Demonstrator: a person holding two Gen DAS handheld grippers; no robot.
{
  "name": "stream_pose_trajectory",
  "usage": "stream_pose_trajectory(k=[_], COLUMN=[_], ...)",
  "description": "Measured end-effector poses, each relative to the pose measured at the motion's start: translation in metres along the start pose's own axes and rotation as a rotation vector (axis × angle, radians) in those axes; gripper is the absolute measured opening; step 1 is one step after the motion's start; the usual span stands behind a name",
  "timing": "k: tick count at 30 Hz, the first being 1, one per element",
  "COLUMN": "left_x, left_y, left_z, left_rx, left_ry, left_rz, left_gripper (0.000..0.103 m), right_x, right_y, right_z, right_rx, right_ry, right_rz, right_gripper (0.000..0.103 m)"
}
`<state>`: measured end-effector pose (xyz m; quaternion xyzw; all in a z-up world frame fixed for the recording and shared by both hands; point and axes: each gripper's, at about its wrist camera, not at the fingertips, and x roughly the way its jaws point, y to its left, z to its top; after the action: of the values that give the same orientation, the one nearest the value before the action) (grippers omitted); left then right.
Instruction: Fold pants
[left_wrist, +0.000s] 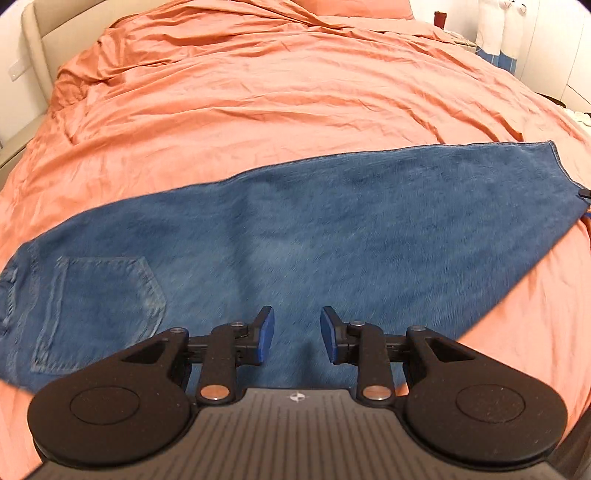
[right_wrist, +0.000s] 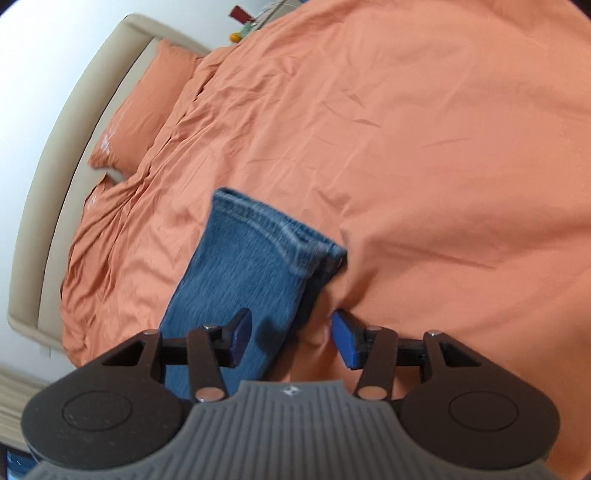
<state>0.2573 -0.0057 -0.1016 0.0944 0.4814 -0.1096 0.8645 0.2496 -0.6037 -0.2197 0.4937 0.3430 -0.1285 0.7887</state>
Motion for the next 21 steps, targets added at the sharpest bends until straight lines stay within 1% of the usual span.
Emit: stream_pose_trajectory(k=[1,4,5,6,7,8,12,13,14,16,19,21], left_x=[0.004,0.019,0.025,0.03,0.034,0.038,0.054,0.059,0.066,0.08,0.105,0.12], left_y=[-0.005,-0.018,-0.022,-0.027,-0.03,-0.034,-0.053,-0.059,-0.067,-0.084,-0.106,-0.123], left_z=[0.002,0.01,0.013,0.016,0.02,0.025,0.046,0.051,0.056,0.066,0.083,0.095], left_rx=[0.005,0.025,0.032,0.04,0.046,0.054,0.106,0.125,0.144,0.173,0.183,0.224], left_ry=[0.004,0.019,0.021,0.02,0.016,0.01,-0.023,-0.033,-0.043,-0.061,-0.068,-0.083], left_rz=[-0.002,-0.007,-0.011,-0.018,-0.026,-0.035,-0.09,-0.103,-0.114,-0.126,-0.167,-0.151], left_gripper=[0.035,0.035,0.035,0.035,0.035,0.035,0.035,0.035,0.035,0.035,0.033,0.031], right_x=[0.005,0.015,0.016,0.016,0.013,0.009,-0.015,-0.018,-0.016,-0.007,0.001,0.0], right_y=[-0.003,-0.008,-0.009,-0.008,-0.006,-0.002,0.032,0.043,0.051,0.056,0.055,0.055], right_z=[0.003,0.015,0.018,0.021,0.024,0.027,0.036,0.037,0.037,0.037,0.035,0.035], right_rx=[0.016,0.034,0.033,0.025,0.005,-0.025,-0.203,-0.257,-0.292,-0.317,-0.339,-0.36], right_ry=[-0.004,-0.001,0.004,0.009,0.01,0.006,-0.034,-0.042,-0.039,-0.016,-0.005,0.004], right_rz=[0.011,0.029,0.03,0.031,0.033,0.032,0.072,0.054,0.018,-0.049,-0.082,-0.089], right_gripper=[0.046,0.039,0.033,0.023,0.02,0.013,0.009,0.009,0.009,0.008,0.008,0.008])
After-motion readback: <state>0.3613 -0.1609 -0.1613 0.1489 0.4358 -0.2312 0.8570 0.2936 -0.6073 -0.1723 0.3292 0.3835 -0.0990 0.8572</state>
